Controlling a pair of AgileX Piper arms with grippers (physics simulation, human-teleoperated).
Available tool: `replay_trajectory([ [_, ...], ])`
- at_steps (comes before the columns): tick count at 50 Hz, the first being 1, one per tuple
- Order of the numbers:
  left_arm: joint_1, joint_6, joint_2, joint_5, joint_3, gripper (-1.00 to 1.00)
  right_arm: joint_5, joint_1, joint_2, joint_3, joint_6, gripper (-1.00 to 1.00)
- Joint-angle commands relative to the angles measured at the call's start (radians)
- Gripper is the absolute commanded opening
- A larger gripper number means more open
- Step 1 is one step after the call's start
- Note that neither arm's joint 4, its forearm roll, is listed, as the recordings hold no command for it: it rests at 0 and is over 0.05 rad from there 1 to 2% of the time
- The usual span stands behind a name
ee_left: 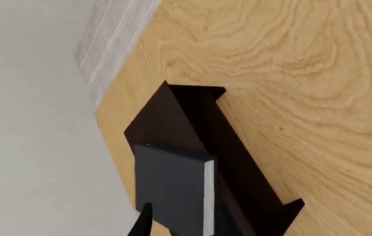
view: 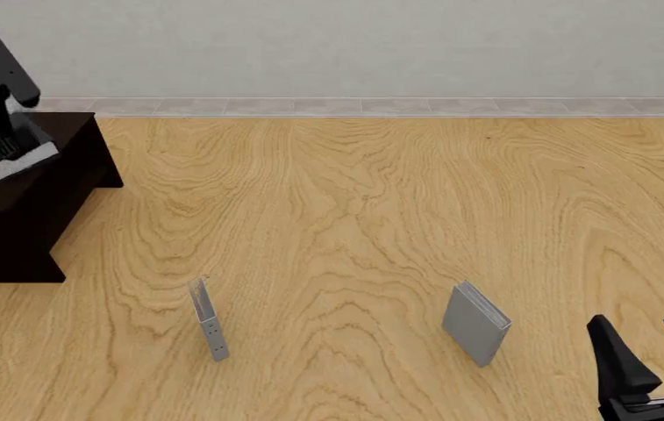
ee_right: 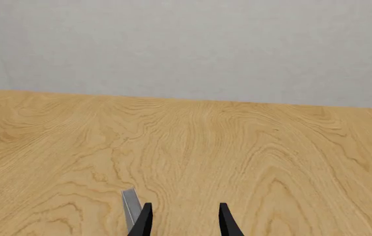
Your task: Pick up the book in the middle and place it on the cabinet shelf.
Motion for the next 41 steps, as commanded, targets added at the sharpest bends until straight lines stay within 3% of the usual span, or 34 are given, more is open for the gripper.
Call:
replay_trajectory([
  [1,-0.045,-0.068,0.033,0.111,-0.138,1.00,0.001,0.001,-0.002,0.000,0.001,1.00],
  [9,-0.101,-0.199,0.081,0.177,-0.272,1.00,0.003,0.000,-0.006,0.000,0.000,1.00],
  [14,-0.160,-0.346,0.129,0.216,-0.367,1.00,0.002,0.000,-0.005,0.000,0.002,1.00],
  [16,-0.187,-0.377,0.120,0.201,-0.354,1.00,0.003,0.000,-0.006,0.000,0.002,1.00],
  [18,-0.216,-0.455,0.122,0.192,-0.366,1.00,0.002,-0.003,-0.006,0.000,0.006,1.00],
  [20,-0.242,-0.460,0.084,0.108,-0.276,1.00,0.004,-0.004,-0.008,0.000,0.005,1.00],
  [26,-0.303,-0.605,-0.013,-0.078,-0.120,1.00,0.006,-0.006,-0.012,0.000,0.004,1.00],
  [28,-0.304,-0.605,-0.059,-0.166,-0.026,1.00,0.008,-0.006,-0.015,0.000,0.006,1.00],
  [31,-0.310,-0.625,-0.084,-0.226,0.036,1.00,0.011,-0.005,-0.019,0.000,0.005,1.00],
  [34,-0.356,-0.693,-0.174,-0.342,0.182,1.00,0.010,-0.010,-0.013,0.000,0.003,1.00],
  [36,-0.372,-0.715,-0.192,-0.350,0.199,1.00,0.004,-0.010,-0.006,-0.001,0.002,1.00],
  [41,-0.416,-0.753,-0.298,-0.459,0.373,1.00,0.006,-0.012,-0.001,0.000,-0.011,1.00],
])
